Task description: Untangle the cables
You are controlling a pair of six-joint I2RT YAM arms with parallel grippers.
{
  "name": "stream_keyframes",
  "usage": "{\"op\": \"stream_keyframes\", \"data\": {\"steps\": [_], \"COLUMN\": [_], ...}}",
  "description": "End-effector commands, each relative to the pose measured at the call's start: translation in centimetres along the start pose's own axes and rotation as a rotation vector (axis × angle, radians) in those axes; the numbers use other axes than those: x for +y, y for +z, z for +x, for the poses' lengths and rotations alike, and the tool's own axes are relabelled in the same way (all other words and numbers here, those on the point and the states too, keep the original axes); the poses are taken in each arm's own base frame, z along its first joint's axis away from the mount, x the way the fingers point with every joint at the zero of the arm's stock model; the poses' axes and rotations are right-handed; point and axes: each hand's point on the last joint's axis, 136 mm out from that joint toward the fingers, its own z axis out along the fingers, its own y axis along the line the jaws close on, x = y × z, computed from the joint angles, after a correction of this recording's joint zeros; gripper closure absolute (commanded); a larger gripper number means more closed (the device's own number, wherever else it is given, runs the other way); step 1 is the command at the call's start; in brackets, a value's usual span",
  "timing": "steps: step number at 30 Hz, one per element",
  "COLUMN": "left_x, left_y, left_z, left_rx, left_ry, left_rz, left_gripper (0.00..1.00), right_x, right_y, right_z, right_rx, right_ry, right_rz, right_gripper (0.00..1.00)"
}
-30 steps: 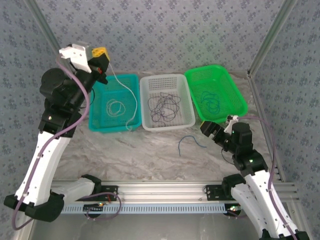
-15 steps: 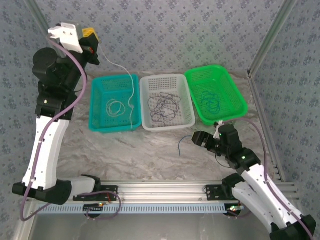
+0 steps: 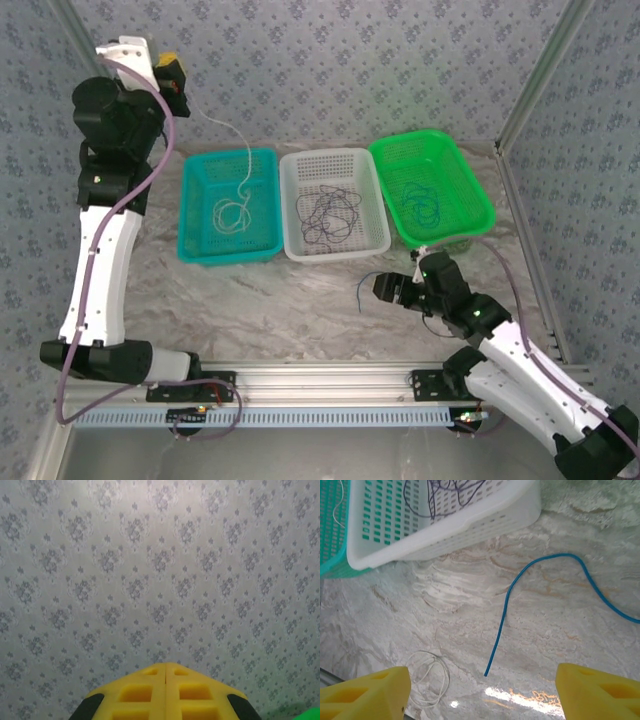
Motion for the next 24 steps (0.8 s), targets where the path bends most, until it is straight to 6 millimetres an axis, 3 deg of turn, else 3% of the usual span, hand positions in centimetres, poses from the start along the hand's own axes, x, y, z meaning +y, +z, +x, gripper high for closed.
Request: {"op": "stream_keyframes", "data": {"steps": [1, 10, 13, 15, 19, 23, 24], "left_x": [1.4, 7.1, 8.1, 8.7, 9.3, 9.5, 9.5], "left_y": [-0.6, -0.6, -1.0, -1.5, -2.9, -4.5, -4.9], "left_z": [1.4, 13.1, 16.6, 18.8, 22.7, 24.5, 24.6], "left_rx": [-0.007, 0.200, 0.260, 0.304, 0.396, 0.424, 0.422], "left_ry": [-0.019, -0.129, -0.170, -0.202, -0.262, -0.309, -0.320], "left_rz": [-0.044, -0.206, -0.259, -0.297, -0.361, -0.400, -0.405], "left_gripper": [1.00, 1.00, 0.93, 0.83, 0.53, 0.22, 0.18], "right_x": [0.8, 3.9, 5.2, 5.7, 6.8, 7.6, 7.7], "right_y": [0.0, 2.3, 3.5, 4.4, 6.3, 7.8, 8.1], "right_z": [-0.1, 2.5, 3.3, 4.3, 6.7, 9.0, 9.5], "right_rx": [0.008, 0.131, 0.160, 0.198, 0.279, 0.351, 0.365], "right_ry": [-0.056, -0.201, -0.254, -0.283, -0.362, -0.433, -0.443], "right_rz": [0.009, 0.023, 0.022, 0.032, 0.041, 0.058, 0.063], "right_gripper": [0.22, 0.26, 0.31, 0.37, 0.43, 0.46, 0.46]}}
